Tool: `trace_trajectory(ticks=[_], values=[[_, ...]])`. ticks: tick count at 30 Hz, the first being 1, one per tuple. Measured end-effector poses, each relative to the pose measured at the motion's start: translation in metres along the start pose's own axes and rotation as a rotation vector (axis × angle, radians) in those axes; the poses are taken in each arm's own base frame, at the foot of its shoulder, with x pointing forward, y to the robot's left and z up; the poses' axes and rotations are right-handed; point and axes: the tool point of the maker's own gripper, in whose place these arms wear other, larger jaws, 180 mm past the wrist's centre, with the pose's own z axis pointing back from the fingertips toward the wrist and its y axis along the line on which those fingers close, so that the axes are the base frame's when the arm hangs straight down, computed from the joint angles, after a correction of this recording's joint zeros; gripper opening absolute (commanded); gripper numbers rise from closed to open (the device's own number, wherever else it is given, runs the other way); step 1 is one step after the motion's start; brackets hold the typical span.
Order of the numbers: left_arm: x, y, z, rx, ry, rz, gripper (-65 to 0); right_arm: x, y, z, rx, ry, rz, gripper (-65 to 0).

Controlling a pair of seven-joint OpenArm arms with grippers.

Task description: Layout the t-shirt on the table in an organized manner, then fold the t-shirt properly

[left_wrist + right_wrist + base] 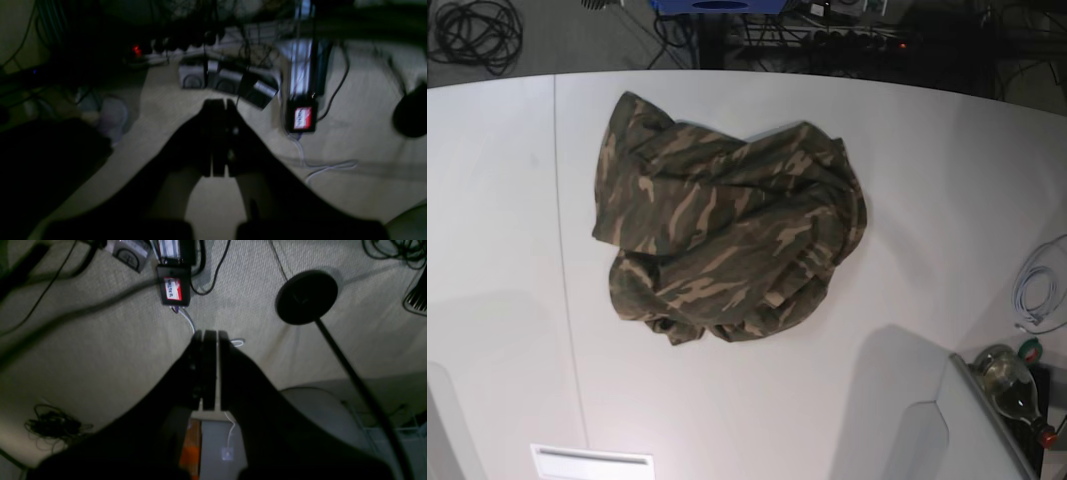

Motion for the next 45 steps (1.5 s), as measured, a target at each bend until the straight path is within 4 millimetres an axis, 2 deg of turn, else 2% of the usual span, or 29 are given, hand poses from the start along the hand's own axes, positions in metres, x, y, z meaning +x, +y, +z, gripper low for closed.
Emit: trace_trajectory(ticks=[3,4,5,8,10,12,13,15,17,20,23,25,27,29,31,33,35,36,37,39,40,42,45], values=[[-0.012,0.017,0.03,0.009,-0.033,-0.048,-65.0,-0.041,-0.008,0.023,-0.025,0.039,-0.058,-64.4],[-0.008,0.021,0.038,0.012,-0.056,-0.064,-65.0,-0.046,-0.015,0.031,-0.042,0.049,-0.075,-64.4],[0.0,0.02,0.046,0.005,-0.094,-0.074,-65.0,-0.039,-0.023,0.04,-0.06,0.027,-0.09,-64.4],[0.031,0.012,0.067,-0.021,-0.21,-0.078,-65.0,0.012,-0.037,0.066,-0.091,-0.144,-0.083,-64.4],[0.053,0.021,0.081,0.008,-0.282,-0.013,-65.0,0.047,-0.039,0.089,-0.097,-0.27,-0.083,-64.4],[0.069,0.042,0.095,0.059,-0.33,0.032,-65.0,0.056,-0.037,0.11,-0.1,-0.322,-0.087,-64.4],[0.078,0.051,0.101,0.073,-0.347,0.036,-65.0,0.052,-0.035,0.116,-0.098,-0.302,-0.09,-64.4],[0.112,0.063,0.111,0.09,-0.427,0.045,-65.0,0.061,-0.035,0.13,-0.094,-0.316,-0.091,-64.4],[0.141,0.062,0.114,0.068,-0.448,0.051,-65.0,0.088,-0.041,0.146,-0.109,-0.375,-0.086,-64.4],[0.185,0.052,0.123,0.03,-0.491,0.084,-65.0,0.141,-0.045,0.177,-0.117,-0.512,-0.087,-64.4],[0.221,0.043,0.139,0.002,-0.529,0.082,-65.0,0.164,-0.046,0.191,-0.116,-0.52,-0.092,-64.4],[0.251,0.041,0.145,-0.004,-0.583,0.088,-65.0,0.191,-0.046,0.202,-0.115,-0.573,-0.096,-63.8],[0.28,0.042,0.145,-0.007,-0.627,0.095,-65.0,0.23,-0.048,0.218,-0.114,-0.665,-0.096,-63.3],[0.297,0.046,0.142,0.002,-0.636,0.095,-65.0,0.266,-0.048,0.235,-0.113,-0.755,-0.101,-60.3],[0.304,0.048,0.139,0.006,-0.625,0.088,-65.0,0.289,-0.045,0.246,-0.085,-0.806,-0.118,-49.2],[0.307,0.05,0.137,0.008,-0.615,0.088,-65.0,0.301,-0.035,0.247,-0.008,-0.788,-0.162,-34.8],[0.316,0.052,0.138,0.012,-0.636,0.094,-65.0,0.321,-0.029,0.252,0.071,-0.795,-0.195,-19.8],[0.319,0.053,0.139,0.014,-0.643,0.097,-57.3,0.334,-0.03,0.255,0.102,-0.809,-0.199,-14.7],[0.32,0.054,0.139,0.016,-0.646,0.096,-46.7,0.345,-0.032,0.257,0.129,-0.822,-0.206,-12.8],[0.318,0.055,0.138,0.02,-0.643,0.097,-28.8,0.36,-0.038,0.253,0.164,-0.82,-0.228,-14.4],[0.314,0.056,0.133,0.019,-0.629,0.103,-25.3,0.364,-0.039,0.249,0.196,-0.806,-0.249,-15.5],[0.307,0.058,0.12,0.026,-0.592,0.116,-27.0,0.368,-0.037,0.24,0.248,-0.768,-0.278,-17.6],[0.302,0.066,0.102,0.044,-0.553,0.131,-34.1,0.37,-0.027,0.229,0.331,-0.732,-0.331,-18.0]])
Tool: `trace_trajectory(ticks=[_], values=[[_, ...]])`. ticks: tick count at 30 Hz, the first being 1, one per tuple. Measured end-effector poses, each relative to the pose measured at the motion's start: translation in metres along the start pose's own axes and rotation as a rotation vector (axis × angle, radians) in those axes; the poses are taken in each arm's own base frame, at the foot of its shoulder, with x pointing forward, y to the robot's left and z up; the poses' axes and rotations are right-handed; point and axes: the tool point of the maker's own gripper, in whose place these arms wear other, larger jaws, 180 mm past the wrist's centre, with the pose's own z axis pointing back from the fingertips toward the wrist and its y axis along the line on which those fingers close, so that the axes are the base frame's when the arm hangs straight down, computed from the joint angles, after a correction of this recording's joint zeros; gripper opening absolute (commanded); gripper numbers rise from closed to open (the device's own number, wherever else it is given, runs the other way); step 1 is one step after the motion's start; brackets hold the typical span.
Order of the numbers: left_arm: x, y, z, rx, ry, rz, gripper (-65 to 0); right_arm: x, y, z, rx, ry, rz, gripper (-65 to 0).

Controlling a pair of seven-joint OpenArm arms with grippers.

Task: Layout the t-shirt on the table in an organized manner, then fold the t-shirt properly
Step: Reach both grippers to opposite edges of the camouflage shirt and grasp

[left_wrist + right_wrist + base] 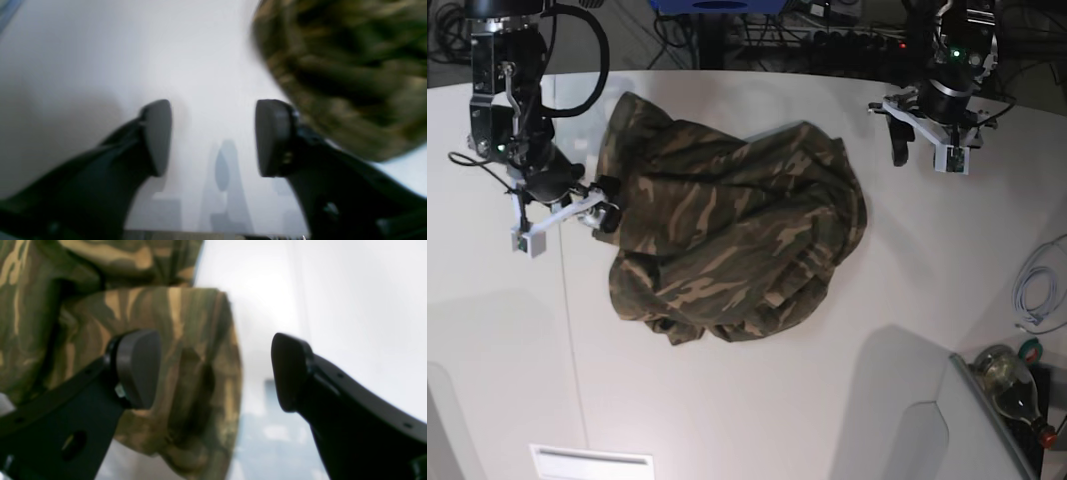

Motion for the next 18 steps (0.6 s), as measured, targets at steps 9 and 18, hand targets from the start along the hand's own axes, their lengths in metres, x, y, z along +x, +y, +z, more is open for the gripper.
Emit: trace_trajectory(ticks=[9,18], values=[[-0.015,0.008,-0.005,0.017,0.042,0.0,-41.6,-0.055,0.046,-0.009,0.107,0.14,0.049,-18.5],[-0.011,0.009,-0.007,0.019,0.03,0.003,-41.8,-0.061,0.053,-0.005,0.125,0.149,0.078,-63.3]])
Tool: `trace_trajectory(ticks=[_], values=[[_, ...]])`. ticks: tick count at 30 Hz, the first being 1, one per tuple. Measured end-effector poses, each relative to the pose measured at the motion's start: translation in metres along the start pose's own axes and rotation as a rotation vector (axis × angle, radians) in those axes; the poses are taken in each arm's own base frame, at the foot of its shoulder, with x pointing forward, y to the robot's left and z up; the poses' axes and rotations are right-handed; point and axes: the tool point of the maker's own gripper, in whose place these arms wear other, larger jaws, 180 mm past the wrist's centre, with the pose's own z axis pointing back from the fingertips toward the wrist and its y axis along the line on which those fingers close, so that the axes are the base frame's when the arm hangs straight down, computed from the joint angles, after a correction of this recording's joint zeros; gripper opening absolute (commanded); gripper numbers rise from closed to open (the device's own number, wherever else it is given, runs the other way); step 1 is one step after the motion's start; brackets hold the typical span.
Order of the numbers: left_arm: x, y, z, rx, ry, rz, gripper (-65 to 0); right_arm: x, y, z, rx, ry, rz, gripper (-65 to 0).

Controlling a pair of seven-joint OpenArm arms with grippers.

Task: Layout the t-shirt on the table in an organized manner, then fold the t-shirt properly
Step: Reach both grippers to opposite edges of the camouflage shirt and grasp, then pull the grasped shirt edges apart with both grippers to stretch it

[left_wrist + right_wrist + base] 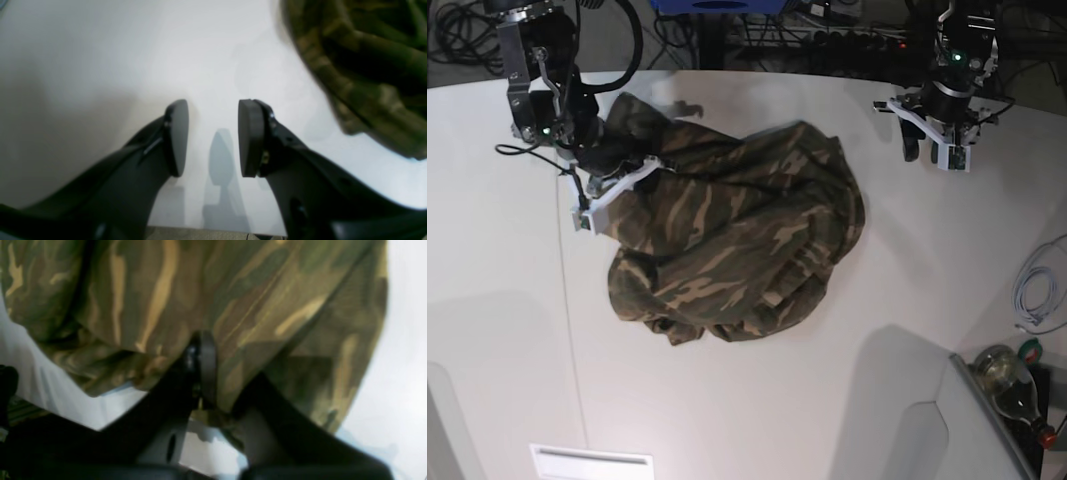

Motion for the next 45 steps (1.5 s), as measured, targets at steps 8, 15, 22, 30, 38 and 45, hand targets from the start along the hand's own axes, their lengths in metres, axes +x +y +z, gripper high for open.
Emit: trace_trajectory(ticks=[8,15,22,30,38,45], values=[[0.001,-0.004,-0.006,-0.004,0.003,0.007,-42.0,0.02,0.008,0.064,0.001,-0.072,0.015,-64.4],[0.045,-0.045,-0.027,-0.103,-0.088,-0.025,-41.8,0.019,0.001,0.085,-0.022,-0.087,0.012,-64.4],[0.099,-0.09,-0.043,-0.223,-0.182,0.033,-31.6,0.02,0.001,0.084,-0.023,-0.09,0.017,-64.4],[0.155,-0.099,-0.082,-0.266,-0.201,0.185,-24.8,0.019,0.0,0.084,-0.026,-0.087,0.02,-64.4],[0.175,-0.175,-0.133,-0.375,-0.105,0.11,-24.8,0.019,0.0,0.084,-0.027,-0.085,0.022,-64.4],[0.136,-0.181,-0.173,-0.31,0.055,0.12,-61.4,0.019,-0.004,0.083,-0.035,-0.084,0.015,-64.4]])
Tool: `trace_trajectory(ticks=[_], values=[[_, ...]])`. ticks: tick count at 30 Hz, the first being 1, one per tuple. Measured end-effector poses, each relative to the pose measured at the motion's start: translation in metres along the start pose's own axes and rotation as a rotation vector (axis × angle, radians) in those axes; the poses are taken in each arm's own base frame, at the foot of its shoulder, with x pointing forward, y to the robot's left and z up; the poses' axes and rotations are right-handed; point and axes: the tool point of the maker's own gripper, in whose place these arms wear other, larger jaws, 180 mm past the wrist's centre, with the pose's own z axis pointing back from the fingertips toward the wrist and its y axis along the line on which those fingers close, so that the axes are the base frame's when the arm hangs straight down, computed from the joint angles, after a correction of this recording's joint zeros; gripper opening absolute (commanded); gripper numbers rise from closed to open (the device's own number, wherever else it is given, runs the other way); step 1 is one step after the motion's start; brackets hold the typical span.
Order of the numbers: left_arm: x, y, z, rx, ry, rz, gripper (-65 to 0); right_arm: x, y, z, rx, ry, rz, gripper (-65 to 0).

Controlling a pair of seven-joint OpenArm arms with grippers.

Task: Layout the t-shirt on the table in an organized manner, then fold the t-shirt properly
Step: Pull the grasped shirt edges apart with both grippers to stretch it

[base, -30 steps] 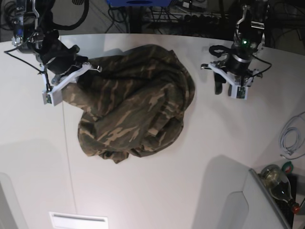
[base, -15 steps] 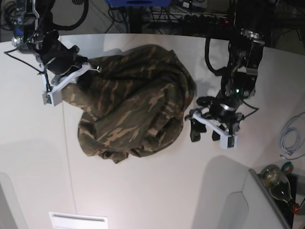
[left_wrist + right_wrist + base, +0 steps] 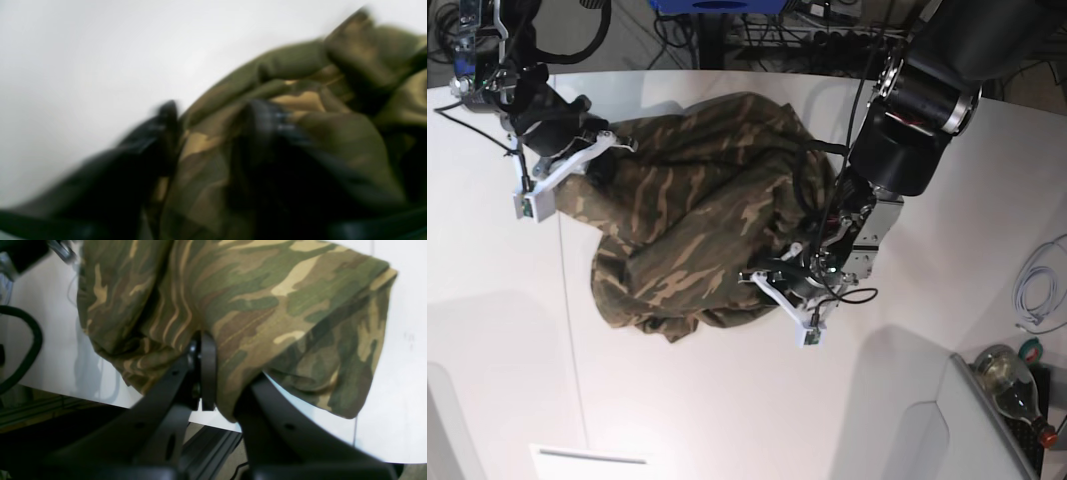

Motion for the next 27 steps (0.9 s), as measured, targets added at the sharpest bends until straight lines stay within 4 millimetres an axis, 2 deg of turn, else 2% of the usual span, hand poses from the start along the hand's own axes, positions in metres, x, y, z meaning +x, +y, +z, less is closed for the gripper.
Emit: trace_trajectory(ticks=[1,4,6,10,14,17,19,21,24,27], values=[[-0.001,0.003,-0.001,0.005,-0.009,0.002,-65.0,-0.001,-0.002,-0.002,-0.004,0.007,0.001,-64.4],[0.01,0.018,0.006,0.022,-0.043,-0.002,-65.0,0.0,-0.014,-0.007,-0.026,0.025,0.014,-64.4],[0.025,0.032,0.021,0.026,-0.088,-0.033,-65.0,0.005,-0.017,-0.011,-0.032,0.022,0.016,-64.4],[0.049,0.07,0.069,0.064,-0.186,0.046,-65.0,0.021,-0.01,-0.014,-0.01,-0.011,0.011,-64.4],[0.053,0.119,0.119,0.165,-0.24,0.18,-65.0,0.047,-0.028,-0.009,-0.055,-0.035,-0.003,-64.4],[0.058,0.138,0.151,0.211,-0.282,0.212,-65.0,0.073,-0.028,-0.007,-0.051,-0.055,-0.009,-64.4],[0.054,0.136,0.166,0.21,-0.297,0.2,-65.0,0.09,-0.028,-0.005,-0.05,-0.067,-0.016,-64.4],[0.038,0.137,0.177,0.217,-0.286,0.208,-65.0,0.109,-0.034,-0.003,-0.058,-0.093,-0.035,-64.4],[0.014,0.152,0.179,0.262,-0.234,0.231,-65.0,0.12,-0.07,-0.011,-0.116,-0.088,-0.128,-64.4],[0.004,0.168,0.175,0.336,-0.196,0.169,-65.0,0.119,-0.105,-0.016,-0.17,-0.045,-0.194,-64.4]])
